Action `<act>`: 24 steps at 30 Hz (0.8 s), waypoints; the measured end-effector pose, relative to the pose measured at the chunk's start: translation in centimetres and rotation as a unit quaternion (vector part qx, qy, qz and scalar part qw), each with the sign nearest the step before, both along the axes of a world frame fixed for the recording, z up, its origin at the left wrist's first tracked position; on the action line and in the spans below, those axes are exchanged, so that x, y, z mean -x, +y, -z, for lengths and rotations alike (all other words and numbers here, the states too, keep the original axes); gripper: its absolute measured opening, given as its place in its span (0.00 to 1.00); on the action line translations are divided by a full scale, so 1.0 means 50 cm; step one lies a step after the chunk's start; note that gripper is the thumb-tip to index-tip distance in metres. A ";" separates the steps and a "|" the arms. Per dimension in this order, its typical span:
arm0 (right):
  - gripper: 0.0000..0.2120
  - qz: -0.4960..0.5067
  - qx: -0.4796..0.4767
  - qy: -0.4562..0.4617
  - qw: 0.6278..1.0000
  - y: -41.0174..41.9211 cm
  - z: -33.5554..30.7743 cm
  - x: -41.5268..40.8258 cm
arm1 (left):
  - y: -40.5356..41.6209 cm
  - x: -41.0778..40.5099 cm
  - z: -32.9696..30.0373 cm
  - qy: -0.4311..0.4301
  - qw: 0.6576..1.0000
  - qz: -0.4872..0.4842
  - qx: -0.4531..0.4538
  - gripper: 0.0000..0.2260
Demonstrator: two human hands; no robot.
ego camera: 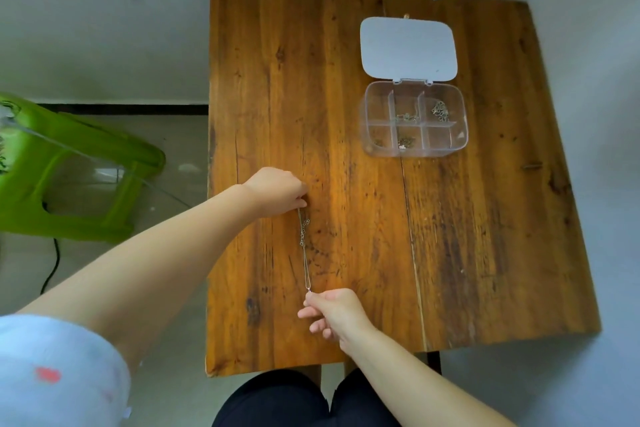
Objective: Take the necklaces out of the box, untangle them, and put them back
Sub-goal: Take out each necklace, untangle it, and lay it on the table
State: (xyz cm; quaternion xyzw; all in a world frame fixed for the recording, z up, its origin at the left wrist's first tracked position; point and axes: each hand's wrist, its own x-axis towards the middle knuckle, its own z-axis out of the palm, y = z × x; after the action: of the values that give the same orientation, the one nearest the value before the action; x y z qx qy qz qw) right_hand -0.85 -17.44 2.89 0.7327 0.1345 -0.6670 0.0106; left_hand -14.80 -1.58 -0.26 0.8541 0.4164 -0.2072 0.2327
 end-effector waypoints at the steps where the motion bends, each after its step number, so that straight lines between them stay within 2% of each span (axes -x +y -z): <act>1: 0.07 -0.002 0.001 -0.005 1.000 0.000 0.000 0.001 | -0.002 0.003 0.001 -0.007 1.000 0.003 -0.015 0.14; 7: 0.12 -0.029 0.025 -0.021 0.999 -0.003 0.000 -0.002 | -0.015 0.008 0.009 -0.037 0.997 -0.007 -0.066 0.13; 13: 0.10 -0.012 0.006 -0.006 1.000 0.041 -0.037 -0.063 | -0.002 -0.012 -0.008 -0.095 0.989 -0.070 -0.086 0.12; 18: 0.07 -0.007 -0.151 -0.051 0.987 0.186 -0.083 -0.202 | 0.019 -0.100 -0.039 -0.189 0.961 -0.178 -0.099 0.16; 21: 0.09 -0.093 -0.261 -0.105 0.955 0.295 -0.102 -0.283 | 0.026 -0.158 -0.037 -0.240 0.932 -0.257 -0.092 0.20; 24: 0.10 -0.206 -0.350 -0.152 0.901 0.409 -0.092 -0.328 | 0.031 -0.199 -0.020 -0.260 0.913 -0.301 -0.092 0.18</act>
State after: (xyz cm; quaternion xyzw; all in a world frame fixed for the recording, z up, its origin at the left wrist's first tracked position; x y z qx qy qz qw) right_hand 15.54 3.00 7.51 0.7377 0.5040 -0.4404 -0.0889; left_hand -4.87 -0.04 0.72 0.7294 0.5960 0.1410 0.3048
